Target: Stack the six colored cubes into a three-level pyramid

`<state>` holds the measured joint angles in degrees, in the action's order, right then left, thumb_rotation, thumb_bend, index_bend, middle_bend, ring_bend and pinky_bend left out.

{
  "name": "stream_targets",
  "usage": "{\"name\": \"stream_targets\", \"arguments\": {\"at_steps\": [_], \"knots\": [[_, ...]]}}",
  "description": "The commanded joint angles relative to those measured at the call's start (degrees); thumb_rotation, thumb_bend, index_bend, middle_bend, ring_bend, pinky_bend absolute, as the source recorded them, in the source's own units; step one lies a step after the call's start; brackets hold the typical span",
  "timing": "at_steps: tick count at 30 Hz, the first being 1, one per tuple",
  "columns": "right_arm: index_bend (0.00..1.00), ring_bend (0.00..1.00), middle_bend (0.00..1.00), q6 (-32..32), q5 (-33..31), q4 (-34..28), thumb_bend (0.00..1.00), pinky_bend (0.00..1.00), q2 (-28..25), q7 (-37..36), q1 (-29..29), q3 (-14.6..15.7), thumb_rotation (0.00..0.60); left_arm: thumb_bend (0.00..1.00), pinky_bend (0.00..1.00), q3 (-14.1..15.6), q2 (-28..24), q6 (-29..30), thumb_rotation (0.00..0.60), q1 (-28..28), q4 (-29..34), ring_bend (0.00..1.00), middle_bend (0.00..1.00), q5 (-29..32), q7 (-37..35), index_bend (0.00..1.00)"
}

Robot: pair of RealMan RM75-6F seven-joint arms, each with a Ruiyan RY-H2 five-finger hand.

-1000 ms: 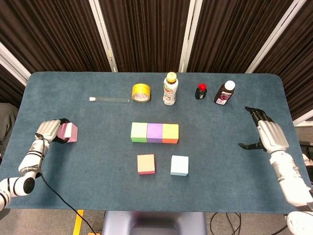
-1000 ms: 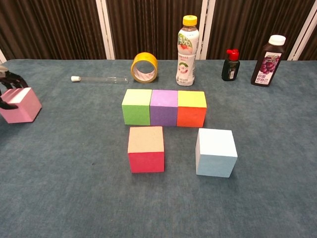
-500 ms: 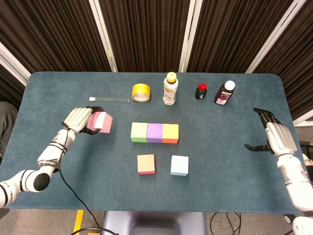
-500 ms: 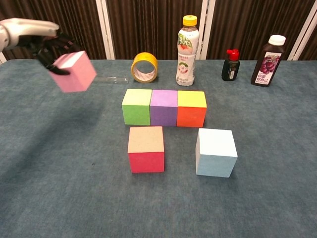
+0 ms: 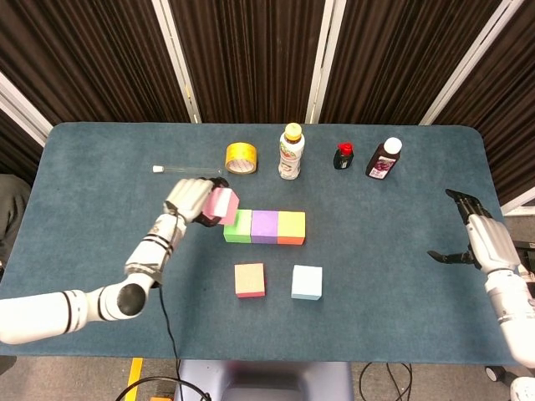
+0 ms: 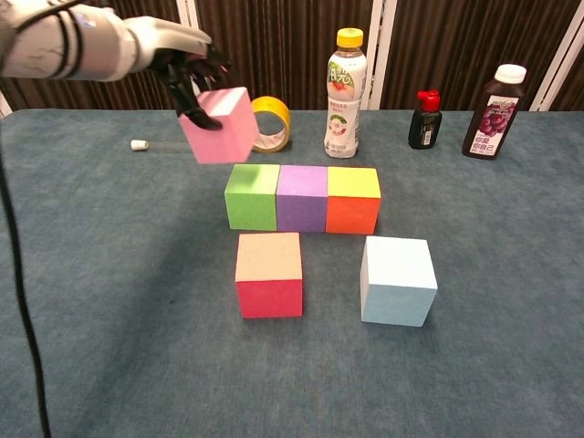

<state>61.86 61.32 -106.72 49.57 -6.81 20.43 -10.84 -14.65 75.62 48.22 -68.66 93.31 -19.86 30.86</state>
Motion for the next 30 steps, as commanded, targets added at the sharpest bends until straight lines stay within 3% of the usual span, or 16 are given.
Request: {"name": "stream_targets", "arguments": {"at_steps": [1, 12, 25, 30], "knots": [[0.16, 0.1, 0.17, -0.3, 0.28, 0.4, 0.2, 0.26, -0.04, -0.55, -0.17, 0.05, 0.6, 0.33, 0.48, 0.48, 3.38, 4.35, 0.6, -5.1, 1.44, 0.45, 0.44, 6.93, 5.5, 0.22], [0.16, 0.1, 0.17, -2.02, 1.51, 3.04, 0.2, 0.26, 0.63, -3.14, -0.21, 0.04, 0.6, 0.33, 0.48, -1.67, 9.76, 11.58, 0.6, -11.94, -2.06, 0.45, 0.42, 19.04, 13.89, 0.12], [0.15, 0.1, 0.17, -4.06, 2.69, 6.55, 0.2, 0.26, 1.24, -6.84, -0.26, -0.08, 0.6, 0.33, 0.49, -4.36, 14.84, 14.28, 0.6, -13.95, -7.42, 0.44, 0.37, 24.32, 19.25, 0.07], [0.15, 0.1, 0.17, -4.74, 3.0, 7.7, 0.2, 0.26, 1.53, -7.89, -0.25, -0.07, 0.6, 0.32, 0.49, -5.42, 16.02, 14.1, 0.6, -14.05, -8.52, 0.34, 0.27, 25.79, 21.08, 0.01]]}}
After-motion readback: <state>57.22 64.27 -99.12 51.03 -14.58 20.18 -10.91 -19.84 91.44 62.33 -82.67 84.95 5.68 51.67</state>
